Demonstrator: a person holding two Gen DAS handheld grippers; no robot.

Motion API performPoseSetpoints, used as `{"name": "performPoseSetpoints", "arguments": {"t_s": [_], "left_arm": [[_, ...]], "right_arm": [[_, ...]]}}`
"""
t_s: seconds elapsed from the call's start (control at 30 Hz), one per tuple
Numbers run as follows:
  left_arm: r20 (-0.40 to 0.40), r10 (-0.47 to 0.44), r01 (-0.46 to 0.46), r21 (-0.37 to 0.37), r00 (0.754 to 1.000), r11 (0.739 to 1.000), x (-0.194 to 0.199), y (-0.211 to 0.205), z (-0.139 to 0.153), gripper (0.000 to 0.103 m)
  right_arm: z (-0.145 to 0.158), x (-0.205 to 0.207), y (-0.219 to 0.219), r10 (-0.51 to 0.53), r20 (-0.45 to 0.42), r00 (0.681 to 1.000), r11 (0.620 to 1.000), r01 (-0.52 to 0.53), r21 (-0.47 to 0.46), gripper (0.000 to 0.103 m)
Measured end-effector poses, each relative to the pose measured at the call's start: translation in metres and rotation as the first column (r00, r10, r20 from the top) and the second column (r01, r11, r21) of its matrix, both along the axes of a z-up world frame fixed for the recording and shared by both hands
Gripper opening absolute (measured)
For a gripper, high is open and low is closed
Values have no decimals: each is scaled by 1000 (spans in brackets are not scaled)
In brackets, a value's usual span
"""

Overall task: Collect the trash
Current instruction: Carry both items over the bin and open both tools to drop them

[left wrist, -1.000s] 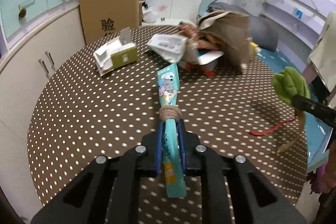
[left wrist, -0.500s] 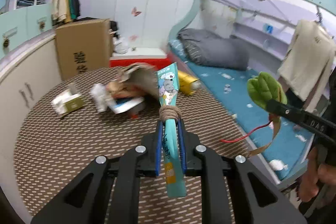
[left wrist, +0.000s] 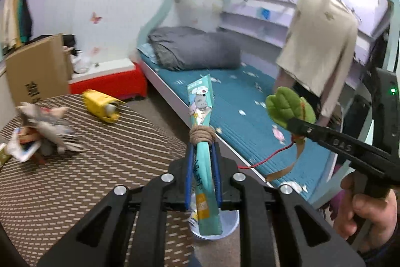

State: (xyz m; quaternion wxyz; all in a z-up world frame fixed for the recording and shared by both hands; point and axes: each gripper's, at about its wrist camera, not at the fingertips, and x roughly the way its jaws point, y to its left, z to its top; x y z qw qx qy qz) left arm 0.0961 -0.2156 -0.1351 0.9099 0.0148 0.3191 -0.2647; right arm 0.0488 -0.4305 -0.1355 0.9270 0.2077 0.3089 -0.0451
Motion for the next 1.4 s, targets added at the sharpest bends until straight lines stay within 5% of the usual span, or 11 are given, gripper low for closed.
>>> {"name": "performPoseSetpoints", "arguments": {"t_s": [0.2, 0.47, 0.7, 0.93, 0.97, 1.0, 1.07, 1.2, 1.4], "left_arm": [[-69, -60, 64, 62, 996, 996, 12, -59, -36, 14], [-206, -120, 155, 162, 971, 975, 35, -121, -111, 14], [-366, -111, 201, 218, 924, 955, 63, -145, -185, 14], [-454, -76, 211, 254, 888, 944, 89, -158, -234, 16], [-446, -73, 210, 265, 892, 941, 91, -160, -237, 27], [-436, -62, 201, 280, 898, 939, 92, -160, -238, 55], [-393, -12, 152, 328, 920, 932, 94, -159, -238, 79], [-382, 2, 132, 322, 924, 937, 93, -156, -229, 82], [-308, -8, 117, 335, 951, 935, 72, -153, -199, 86]], "right_arm": [[-50, 8, -32, -45, -89, 995, 998, 48, 29, 19], [-158, 41, -67, -49, -288, 957, 989, 87, 118, 19], [-241, 69, -80, -27, -425, 905, 976, 115, 185, 19], [-290, 86, -84, 16, -483, 876, 960, 121, 253, 22], [-296, 87, -86, 19, -490, 871, 955, 129, 266, 30], [-300, 87, -87, 14, -497, 868, 951, 142, 275, 55], [-308, 79, -93, -12, -496, 868, 934, 187, 305, 70], [-307, 66, -96, -41, -498, 866, 919, 228, 320, 95], [-273, 43, -97, -112, -463, 879, 919, 269, 289, 97]]}}
